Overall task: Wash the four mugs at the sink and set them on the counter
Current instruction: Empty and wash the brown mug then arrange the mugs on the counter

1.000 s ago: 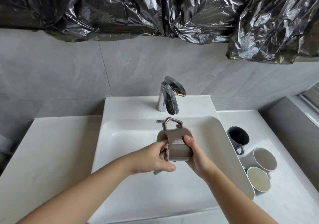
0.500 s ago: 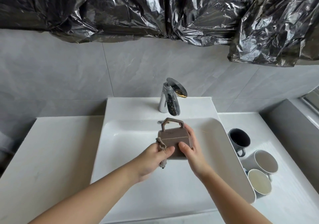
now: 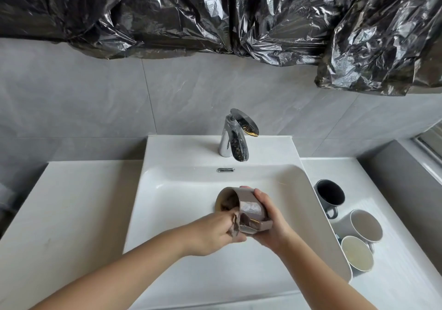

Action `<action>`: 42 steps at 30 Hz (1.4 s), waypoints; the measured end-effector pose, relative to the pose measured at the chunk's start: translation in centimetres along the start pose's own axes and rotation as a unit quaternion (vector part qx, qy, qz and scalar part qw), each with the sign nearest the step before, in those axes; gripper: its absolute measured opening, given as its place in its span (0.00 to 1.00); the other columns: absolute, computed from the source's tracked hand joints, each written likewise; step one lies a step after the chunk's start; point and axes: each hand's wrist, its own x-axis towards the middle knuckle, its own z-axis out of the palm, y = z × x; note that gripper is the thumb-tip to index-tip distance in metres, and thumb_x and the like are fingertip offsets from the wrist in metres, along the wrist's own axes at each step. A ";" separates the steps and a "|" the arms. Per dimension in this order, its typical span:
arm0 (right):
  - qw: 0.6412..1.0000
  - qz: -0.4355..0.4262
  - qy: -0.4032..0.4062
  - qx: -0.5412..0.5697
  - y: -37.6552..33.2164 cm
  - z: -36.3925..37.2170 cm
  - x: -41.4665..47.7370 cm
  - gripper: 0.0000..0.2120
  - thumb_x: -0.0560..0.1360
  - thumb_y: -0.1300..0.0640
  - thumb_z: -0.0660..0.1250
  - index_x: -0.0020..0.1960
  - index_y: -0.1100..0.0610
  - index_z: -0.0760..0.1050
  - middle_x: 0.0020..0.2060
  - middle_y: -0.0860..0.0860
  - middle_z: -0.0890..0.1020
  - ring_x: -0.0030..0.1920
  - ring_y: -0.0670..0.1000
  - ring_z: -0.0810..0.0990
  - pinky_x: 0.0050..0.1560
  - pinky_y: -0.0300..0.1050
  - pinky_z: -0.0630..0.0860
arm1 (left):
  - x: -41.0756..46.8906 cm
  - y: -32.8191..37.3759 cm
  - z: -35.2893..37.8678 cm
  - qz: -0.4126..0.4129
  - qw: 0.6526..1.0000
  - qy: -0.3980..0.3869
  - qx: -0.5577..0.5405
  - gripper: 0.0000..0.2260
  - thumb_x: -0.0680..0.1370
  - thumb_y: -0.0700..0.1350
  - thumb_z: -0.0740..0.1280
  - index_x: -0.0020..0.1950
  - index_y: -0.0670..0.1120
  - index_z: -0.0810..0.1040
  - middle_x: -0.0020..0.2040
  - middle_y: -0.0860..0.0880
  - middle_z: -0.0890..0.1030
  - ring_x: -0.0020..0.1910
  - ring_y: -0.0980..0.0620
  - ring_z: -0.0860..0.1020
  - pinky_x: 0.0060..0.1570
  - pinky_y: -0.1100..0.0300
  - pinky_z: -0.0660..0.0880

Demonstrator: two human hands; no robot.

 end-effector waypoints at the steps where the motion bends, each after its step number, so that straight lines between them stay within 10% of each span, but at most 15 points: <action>1: 1.000 -0.022 0.007 0.007 0.1 -0.1 0.0 0.21 0.67 0.43 0.73 0.56 0.52 0.78 0.47 0.57 0.81 0.42 0.55 0.82 0.39 0.46 0.79 | 0.0 0.2 0.1 -0.020 0.998 0.002 -0.059 0.14 0.82 0.45 0.61 0.68 0.50 0.67 0.58 0.56 0.75 0.53 0.67 0.73 0.54 0.73 0.68; 4: 0.994 -0.078 0.026 -0.068 0.9 -0.7 -0.2 0.16 0.80 0.48 0.59 0.64 0.54 0.70 0.51 0.54 0.80 0.47 0.56 0.80 0.42 0.47 0.77 | -0.3 0.7 0.4 -0.079 0.966 0.034 -0.244 0.11 0.82 0.51 0.59 0.64 0.52 0.69 0.51 0.49 0.75 0.45 0.58 0.73 0.46 0.68 0.70; 7: 0.966 -0.154 0.040 -0.203 0.8 -1.0 -0.4 0.27 0.71 0.40 0.68 0.65 0.52 0.69 0.52 0.53 0.79 0.51 0.54 0.78 0.50 0.48 0.75 | -0.3 0.2 0.6 -0.087 0.892 0.092 -0.435 0.17 0.80 0.54 0.60 0.64 0.48 0.73 0.59 0.48 0.81 0.60 0.49 0.78 0.63 0.55 0.70; 13: 0.854 -0.284 0.055 -0.431 -0.5 -0.8 -0.2 0.24 0.70 0.43 0.68 0.64 0.46 0.69 0.57 0.44 0.77 0.56 0.49 0.78 0.56 0.39 0.74 | 0.5 -0.6 0.2 -0.132 0.814 0.174 -0.538 0.22 0.75 0.54 0.62 0.62 0.42 0.77 0.58 0.43 0.82 0.58 0.44 0.79 0.65 0.44 0.69; 23: 0.973 -0.069 0.184 0.121 0.2 0.7 -1.6 0.15 0.77 0.43 0.62 0.53 0.54 0.77 0.44 0.57 0.84 0.41 0.56 0.85 0.45 0.52 0.76 | -1.6 -2.3 -1.0 -0.092 0.695 0.422 -0.575 0.06 0.80 0.36 0.60 0.49 0.41 0.77 0.42 0.43 0.80 0.43 0.49 0.81 0.51 0.47 0.78; 30: 0.949 0.038 0.159 0.271 2.0 3.3 -1.0 0.23 0.72 0.39 0.65 0.56 0.55 0.81 0.55 0.60 0.84 0.64 0.62 0.77 0.63 0.62 0.70 | -0.2 -0.8 2.4 -0.082 0.737 0.467 -0.482 0.11 0.71 0.46 0.70 0.42 0.39 0.73 0.26 0.46 0.70 0.27 0.54 0.71 0.32 0.62 0.68; 35: 0.967 0.097 0.140 0.188 1.8 3.5 0.2 0.23 0.64 0.42 0.66 0.57 0.49 0.78 0.58 0.52 0.82 0.61 0.55 0.77 0.48 0.49 0.68 | 0.4 -1.0 2.0 -0.001 0.823 0.445 -0.353 0.18 0.73 0.44 0.69 0.62 0.49 0.72 0.52 0.57 0.83 0.54 0.57 0.80 0.55 0.63 0.75; 42: 0.982 -0.015 0.171 -0.083 1.4 3.1 0.0 0.18 0.81 0.40 0.54 0.55 0.48 0.79 0.48 0.47 0.86 0.55 0.50 0.81 0.54 0.49 0.72 | 1.0 -1.7 2.5 -0.038 0.771 0.504 -0.388 0.15 0.73 0.37 0.74 0.56 0.49 0.77 0.49 0.57 0.85 0.52 0.58 0.82 0.46 0.69 0.76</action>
